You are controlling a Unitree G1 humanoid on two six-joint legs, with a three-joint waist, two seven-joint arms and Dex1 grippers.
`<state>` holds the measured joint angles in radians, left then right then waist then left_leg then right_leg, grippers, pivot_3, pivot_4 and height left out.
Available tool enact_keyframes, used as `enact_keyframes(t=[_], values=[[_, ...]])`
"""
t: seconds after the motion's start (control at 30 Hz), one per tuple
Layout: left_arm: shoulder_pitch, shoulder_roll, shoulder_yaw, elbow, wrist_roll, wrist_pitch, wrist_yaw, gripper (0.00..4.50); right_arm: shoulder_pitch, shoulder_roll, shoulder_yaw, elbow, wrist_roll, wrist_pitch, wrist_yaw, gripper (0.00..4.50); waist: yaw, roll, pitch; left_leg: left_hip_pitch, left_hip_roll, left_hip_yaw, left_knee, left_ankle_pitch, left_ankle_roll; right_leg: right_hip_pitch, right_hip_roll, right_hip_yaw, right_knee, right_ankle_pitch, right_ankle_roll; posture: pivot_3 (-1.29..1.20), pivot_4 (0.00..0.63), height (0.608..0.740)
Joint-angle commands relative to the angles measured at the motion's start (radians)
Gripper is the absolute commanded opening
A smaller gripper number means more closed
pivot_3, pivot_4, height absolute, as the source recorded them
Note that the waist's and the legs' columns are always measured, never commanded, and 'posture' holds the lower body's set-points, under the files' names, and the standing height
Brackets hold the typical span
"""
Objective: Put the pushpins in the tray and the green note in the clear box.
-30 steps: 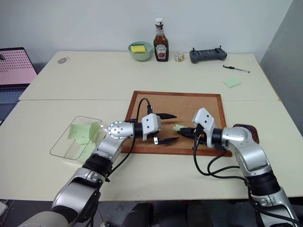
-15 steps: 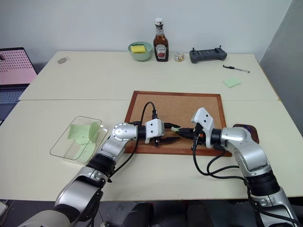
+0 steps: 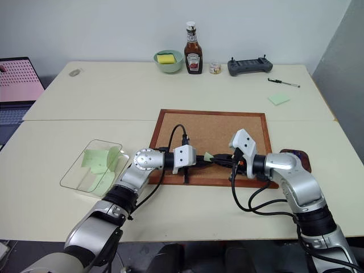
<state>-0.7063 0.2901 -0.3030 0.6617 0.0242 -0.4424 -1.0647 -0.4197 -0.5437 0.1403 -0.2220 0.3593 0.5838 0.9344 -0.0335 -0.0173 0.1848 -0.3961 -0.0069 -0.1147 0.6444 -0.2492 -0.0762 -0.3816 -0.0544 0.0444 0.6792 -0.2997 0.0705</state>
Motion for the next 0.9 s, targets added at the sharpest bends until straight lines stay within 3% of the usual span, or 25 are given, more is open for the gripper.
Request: enact_keyframes(t=[0.03,0.13,0.23,0.6,0.77,0.83,0.9], values=[[-0.014,-0.004,0.009,-0.014,-0.013,-0.006,-0.006,0.01,-0.016,-0.006,-0.008,-0.045,0.028,0.002,0.011,0.0,0.0,0.0,0.0,0.0,0.0,0.0,0.0,0.0,0.0,0.0,0.0,0.0,0.0,0.0,0.0,0.0,0.15,0.74],[-0.012,-0.003,0.011,-0.016,-0.014,-0.004,-0.006,0.01,-0.016,-0.01,-0.007,-0.047,0.039,0.012,0.02,0.0,0.0,0.0,0.0,0.0,0.0,0.0,0.0,0.0,0.0,0.0,0.0,0.0,0.0,0.0,0.0,0.0,0.15,0.74],[-0.009,-0.001,0.014,-0.02,-0.015,-0.002,-0.007,0.0,-0.018,-0.014,-0.009,-0.049,0.051,0.018,0.031,0.49,0.0,0.0,0.0,0.0,0.0,0.0,0.0,0.0,0.0,0.0,0.0,0.0,0.0,0.0,0.0,0.0,0.15,0.74],[0.014,0.022,0.028,-0.055,-0.025,0.029,-0.001,0.0,-0.026,-0.083,-0.024,-0.06,0.051,0.0,0.074,2.83,0.0,0.0,0.0,0.0,0.0,0.0,0.0,0.0,0.0,0.0,0.0,0.0,0.0,0.0,0.0,0.0,0.15,0.74],[0.079,0.111,0.074,-0.251,-0.055,0.138,0.006,0.0,-0.036,-0.133,-0.048,-0.05,0.033,-0.052,0.081,3.96,-0.005,0.0,0.0,0.0,0.0,0.0,0.0,0.0,0.0,0.0,0.0,0.0,0.001,0.0,0.0,0.0,0.15,0.74],[0.118,0.16,0.111,-0.375,-0.082,0.223,0.016,0.0,-0.04,-0.14,-0.05,-0.045,0.029,-0.077,0.084,4.25,-0.009,0.0,0.0,-0.001,0.0,0.0,0.0,0.0,0.0,-0.002,0.0,0.001,0.001,0.0,0.0,0.0,0.15,0.74],[0.158,0.215,0.155,-0.51,-0.111,0.327,0.033,0.0,-0.047,-0.135,-0.051,-0.041,0.034,-0.098,0.085,4.25,-0.012,0.0,0.0,-0.002,0.001,0.0,0.0,0.0,0.0,-0.003,0.0,0.0,0.001,0.0,0.0,0.0,0.15,0.74]])
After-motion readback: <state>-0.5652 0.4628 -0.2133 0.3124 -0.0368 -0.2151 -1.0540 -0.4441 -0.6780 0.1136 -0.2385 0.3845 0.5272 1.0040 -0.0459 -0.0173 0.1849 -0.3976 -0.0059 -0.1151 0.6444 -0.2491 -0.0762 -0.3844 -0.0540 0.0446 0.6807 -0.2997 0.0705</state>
